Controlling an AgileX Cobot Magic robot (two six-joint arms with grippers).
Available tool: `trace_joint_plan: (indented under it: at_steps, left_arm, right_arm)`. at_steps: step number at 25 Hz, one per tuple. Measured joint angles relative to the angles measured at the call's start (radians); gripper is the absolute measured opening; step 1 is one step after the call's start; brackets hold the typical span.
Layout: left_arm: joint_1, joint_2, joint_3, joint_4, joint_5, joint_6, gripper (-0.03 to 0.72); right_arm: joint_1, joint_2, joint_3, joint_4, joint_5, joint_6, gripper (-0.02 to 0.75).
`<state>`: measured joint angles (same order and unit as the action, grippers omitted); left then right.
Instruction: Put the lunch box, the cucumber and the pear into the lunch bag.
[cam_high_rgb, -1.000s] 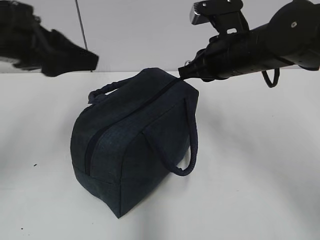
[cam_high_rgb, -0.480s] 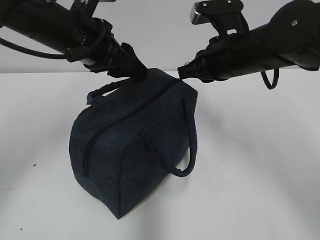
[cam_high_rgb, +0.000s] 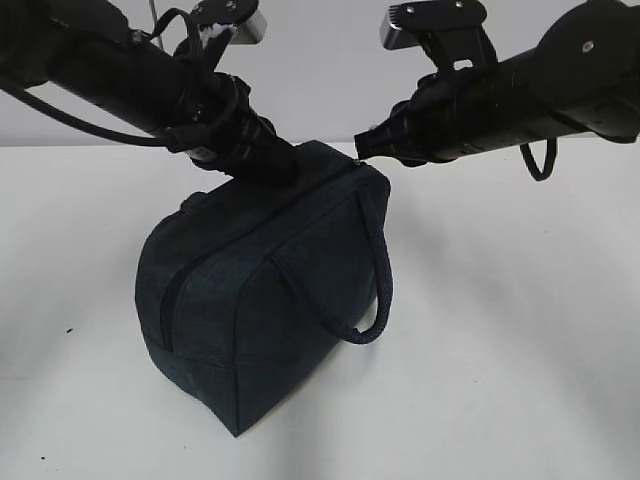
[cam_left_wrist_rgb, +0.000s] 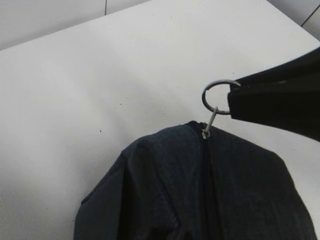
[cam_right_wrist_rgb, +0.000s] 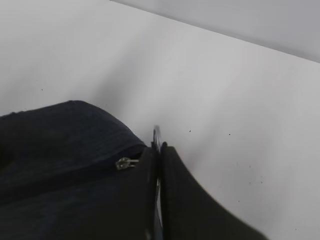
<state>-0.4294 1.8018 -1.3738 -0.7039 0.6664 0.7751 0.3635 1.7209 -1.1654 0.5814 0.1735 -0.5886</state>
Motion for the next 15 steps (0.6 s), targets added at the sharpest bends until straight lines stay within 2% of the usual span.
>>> trace_joint_plan:
  at_steps: [5,9,12,14,15]
  left_arm:
    - [-0.003,-0.059,0.002,0.035,-0.001,-0.001,-0.004]
    - [-0.003,-0.101,0.010,0.039,-0.015,-0.001,-0.006]
    - [-0.003,-0.100,0.011,0.038,-0.022,-0.001,-0.009]
    - [0.000,-0.100,0.011,0.040,-0.021,-0.001,0.019]
    - [0.004,-0.100,0.009,0.040,-0.021,-0.004,0.067]
  right_arm:
    - [-0.046,0.059,-0.007,0.081,0.006,0.000,0.006]
    - [-0.129,0.143,-0.012,0.183,0.082,0.000,0.006]
    - [-0.144,0.160,-0.016,0.231,0.129,-0.002,0.006]
    - [-0.150,0.160,-0.033,0.264,0.158,-0.039,0.012]
    - [-0.155,0.164,-0.048,0.284,0.179,-0.077,0.027]
